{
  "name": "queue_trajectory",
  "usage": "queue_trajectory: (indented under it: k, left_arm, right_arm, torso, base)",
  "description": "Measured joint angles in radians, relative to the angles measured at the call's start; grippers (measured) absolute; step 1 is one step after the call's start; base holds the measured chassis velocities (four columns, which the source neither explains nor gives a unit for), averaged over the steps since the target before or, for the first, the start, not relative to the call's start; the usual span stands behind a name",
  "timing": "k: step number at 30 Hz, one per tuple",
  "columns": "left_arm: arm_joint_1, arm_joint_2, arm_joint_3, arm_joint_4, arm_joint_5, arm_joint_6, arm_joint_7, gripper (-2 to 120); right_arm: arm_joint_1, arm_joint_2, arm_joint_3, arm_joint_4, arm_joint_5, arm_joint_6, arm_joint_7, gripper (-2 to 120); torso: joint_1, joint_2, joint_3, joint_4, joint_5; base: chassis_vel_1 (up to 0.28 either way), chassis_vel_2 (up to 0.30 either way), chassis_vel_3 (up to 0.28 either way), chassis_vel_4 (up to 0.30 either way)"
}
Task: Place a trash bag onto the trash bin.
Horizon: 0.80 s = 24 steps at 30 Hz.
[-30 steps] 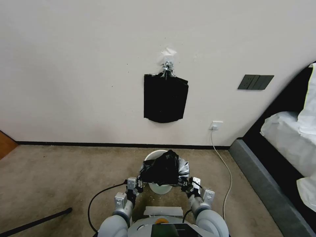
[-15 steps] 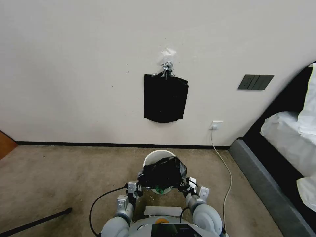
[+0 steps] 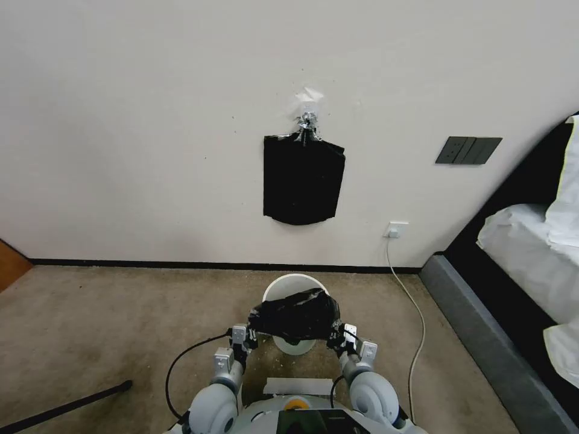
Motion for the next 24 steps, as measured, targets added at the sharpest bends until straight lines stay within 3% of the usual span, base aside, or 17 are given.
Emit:
queue_trajectory:
  k: [1,3,4,5,7,11,14,15,18,24]
  left_arm:
    - [0.012,0.002,-0.001,-0.005,0.005,0.000,0.006,19]
    - [0.012,0.002,-0.001,-0.005,0.005,0.000,0.006,19]
    - [0.022,0.004,-0.004,-0.009,0.008,-0.001,0.011,24]
    - [0.038,0.008,-0.015,-0.011,0.021,-0.001,0.013,37]
    - [0.047,0.011,-0.024,-0.016,0.024,0.000,0.013,47]
    - [0.053,0.014,-0.029,-0.022,0.028,0.001,0.013,54]
    - [0.076,0.027,-0.050,-0.047,0.048,-0.001,0.022,71]
    - [0.076,0.027,-0.050,-0.047,0.048,-0.001,0.022,71]
    - [0.106,0.041,-0.072,-0.076,0.067,-0.026,0.048,86]
    - [0.161,0.045,-0.098,-0.100,0.136,-0.080,0.086,99]
  right_arm:
    - [-0.015,0.000,0.000,0.011,-0.006,0.001,-0.001,10]
    - [-0.015,0.000,0.000,0.011,-0.006,0.001,-0.001,10]
    - [-0.028,-0.001,0.000,0.020,-0.012,0.001,-0.001,17]
    - [-0.058,-0.004,0.001,0.034,-0.031,0.001,0.000,30]
    - [-0.076,-0.009,0.004,0.044,-0.044,0.001,0.002,38]
    - [-0.087,-0.014,0.006,0.052,-0.050,0.001,0.002,44]
    - [-0.121,-0.026,0.015,0.088,-0.071,0.002,0.003,63]
    - [-0.121,-0.026,0.015,0.088,-0.071,0.002,0.003,63]
    - [-0.155,-0.041,0.023,0.130,-0.098,0.007,0.003,78]
    - [-0.197,-0.059,0.027,0.189,-0.134,0.016,-0.001,96]
  torso:
    - [0.000,0.000,0.000,0.0002,0.0000]
    - [0.000,0.000,0.000,0.0002,0.0000]
    - [0.000,0.000,0.000,0.0002,0.0000]
    - [0.000,0.000,0.000,0.0001,0.0000]
    - [0.000,0.000,0.000,0.0001,-0.0001]
    - [0.000,0.000,0.000,0.0001,0.0000]
    - [0.000,0.000,0.000,0.0001,0.0000]
    - [0.000,0.000,0.000,0.0001,0.0000]
    - [0.000,0.000,0.000,0.0000,0.0000]
    - [0.000,0.000,0.000,0.0002,0.0000]
  base:
    - [0.000,0.000,0.000,0.000]
    - [0.000,0.000,0.000,0.000]
    - [0.000,0.000,0.000,0.000]
    - [0.000,0.000,0.000,0.000]
    - [0.000,0.000,0.000,0.000]
    - [0.000,0.000,0.000,0.000]
    - [0.000,0.000,0.000,0.000]
    - [0.000,0.000,0.000,0.000]
    - [0.000,0.000,0.000,0.000]
    - [0.000,0.000,0.000,0.000]
